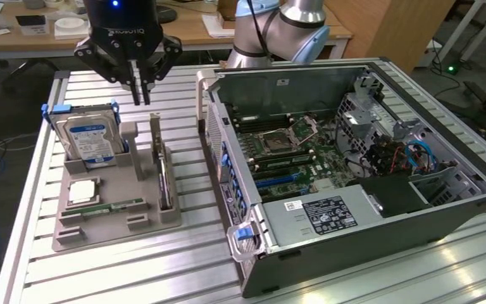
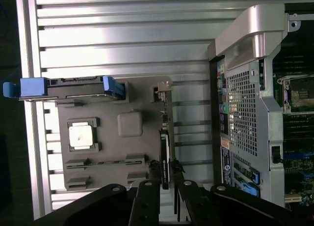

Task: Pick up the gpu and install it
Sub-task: 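Pick up the gpu and move the gpu toward the slot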

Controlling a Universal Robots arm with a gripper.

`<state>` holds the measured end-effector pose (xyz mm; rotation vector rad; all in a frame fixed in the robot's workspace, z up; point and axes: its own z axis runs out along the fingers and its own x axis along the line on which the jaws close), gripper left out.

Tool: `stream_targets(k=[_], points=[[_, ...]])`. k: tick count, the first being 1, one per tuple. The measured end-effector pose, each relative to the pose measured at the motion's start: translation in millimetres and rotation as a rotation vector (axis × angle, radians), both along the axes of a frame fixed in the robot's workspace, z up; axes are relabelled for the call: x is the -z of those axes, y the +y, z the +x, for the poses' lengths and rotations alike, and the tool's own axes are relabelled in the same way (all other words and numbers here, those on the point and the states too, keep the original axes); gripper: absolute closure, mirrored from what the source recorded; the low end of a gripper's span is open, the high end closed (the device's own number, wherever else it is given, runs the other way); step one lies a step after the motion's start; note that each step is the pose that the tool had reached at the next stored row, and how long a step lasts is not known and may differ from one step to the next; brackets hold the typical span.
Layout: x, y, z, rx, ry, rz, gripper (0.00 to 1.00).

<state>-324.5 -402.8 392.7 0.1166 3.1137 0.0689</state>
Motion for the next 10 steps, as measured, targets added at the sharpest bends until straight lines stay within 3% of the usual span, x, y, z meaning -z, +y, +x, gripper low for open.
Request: stream_targets(k=[6, 7, 8, 10], points=[[0.0, 0.0, 0.0, 0.000, 0.0000, 0.0000, 0.53], [0.0, 0.0, 0.0, 0.000, 0.0000, 0.0000, 0.53], [0.2, -0.1, -0.1, -0.001, -0.0002, 0.0001, 0.47], [0.5, -0.2, -0.3, -0.022, 0.0001, -0.0001, 0.47]])
